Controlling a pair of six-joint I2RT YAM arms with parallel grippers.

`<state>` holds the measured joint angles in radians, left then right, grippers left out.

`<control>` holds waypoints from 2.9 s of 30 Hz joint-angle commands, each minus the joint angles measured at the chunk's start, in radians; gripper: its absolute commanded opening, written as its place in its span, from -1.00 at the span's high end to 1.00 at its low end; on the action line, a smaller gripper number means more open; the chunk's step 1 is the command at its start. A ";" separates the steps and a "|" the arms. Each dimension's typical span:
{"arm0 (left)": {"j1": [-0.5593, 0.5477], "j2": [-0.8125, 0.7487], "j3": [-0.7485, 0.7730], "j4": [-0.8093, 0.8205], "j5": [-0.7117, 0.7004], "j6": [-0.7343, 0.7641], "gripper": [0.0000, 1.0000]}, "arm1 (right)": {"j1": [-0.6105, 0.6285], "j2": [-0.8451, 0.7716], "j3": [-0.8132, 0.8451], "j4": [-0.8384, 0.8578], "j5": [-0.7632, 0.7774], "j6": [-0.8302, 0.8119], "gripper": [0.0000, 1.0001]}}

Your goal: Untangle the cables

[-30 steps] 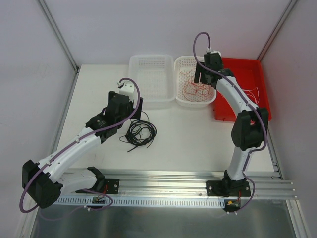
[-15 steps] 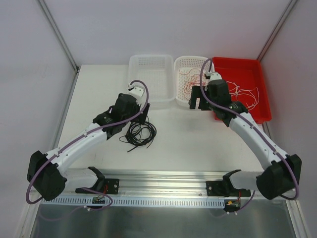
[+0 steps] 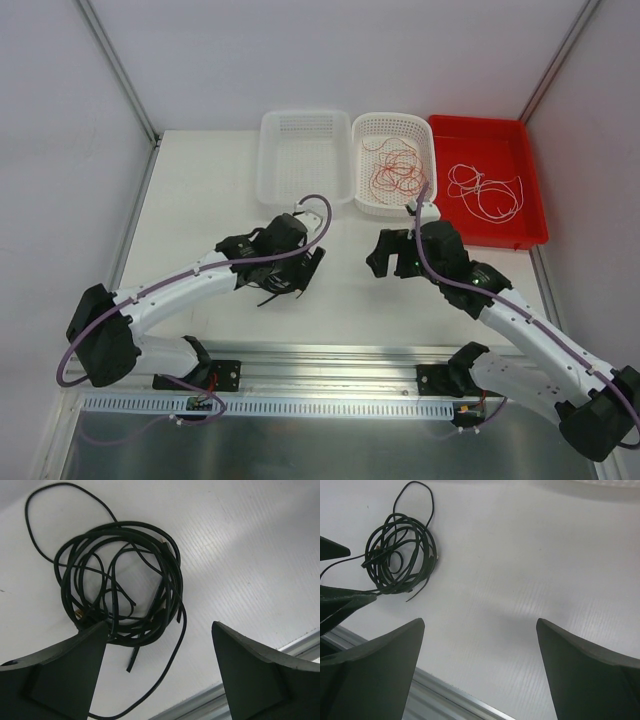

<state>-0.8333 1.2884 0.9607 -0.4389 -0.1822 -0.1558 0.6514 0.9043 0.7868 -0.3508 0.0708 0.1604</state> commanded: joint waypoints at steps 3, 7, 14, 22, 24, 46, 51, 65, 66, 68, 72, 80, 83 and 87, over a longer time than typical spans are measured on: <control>-0.049 0.044 -0.022 -0.061 0.055 -0.083 -0.59 | 0.057 -0.015 -0.089 0.119 -0.019 0.103 -0.99; -0.076 0.124 -0.005 -0.078 0.047 -0.099 -0.31 | 0.070 -0.019 -0.145 0.183 -0.012 0.154 -0.99; -0.089 0.160 0.085 -0.165 0.033 -0.094 1.00 | 0.074 -0.036 -0.185 0.208 0.009 0.169 -0.99; -0.089 -0.007 0.471 -0.265 0.113 -0.099 1.00 | 0.073 -0.045 -0.222 0.236 0.034 0.176 -0.99; -0.089 -0.026 0.565 -0.270 0.118 -0.097 1.00 | 0.074 -0.045 -0.230 0.246 0.032 0.177 -0.99; -0.087 0.008 1.057 -0.224 -0.227 0.018 0.96 | 0.073 -0.044 -0.261 0.300 -0.011 0.149 -0.99; -0.086 -0.026 0.931 -0.202 -0.345 0.027 0.96 | 0.074 -0.025 -0.262 0.302 -0.017 0.148 -0.99; 0.072 0.072 1.039 -0.064 -0.274 0.223 0.89 | 0.080 -0.042 -0.259 0.276 -0.034 0.134 -0.98; 0.088 0.112 1.065 -0.043 -0.267 0.231 0.87 | 0.080 -0.050 -0.256 0.268 -0.032 0.131 -0.98; 0.128 0.156 1.142 -0.021 -0.226 0.248 0.87 | 0.080 -0.076 -0.256 0.248 -0.039 0.130 -0.98; 0.210 0.299 1.259 0.060 -0.155 0.285 0.87 | 0.082 -0.125 -0.250 0.219 -0.051 0.130 -0.98; 0.302 0.503 1.336 0.320 -0.096 0.322 0.87 | 0.083 -0.165 -0.212 0.135 -0.042 0.085 -0.98; 0.339 0.572 1.326 0.403 -0.063 0.311 0.87 | 0.083 -0.160 -0.202 0.121 -0.045 0.068 -0.98; 0.379 0.679 1.325 0.485 -0.037 0.276 0.88 | 0.082 -0.140 -0.193 0.113 -0.057 0.054 -0.98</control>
<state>-0.4816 1.9259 2.2795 -0.1139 -0.2646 0.1406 0.7292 0.7586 0.5411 -0.2298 0.0349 0.2443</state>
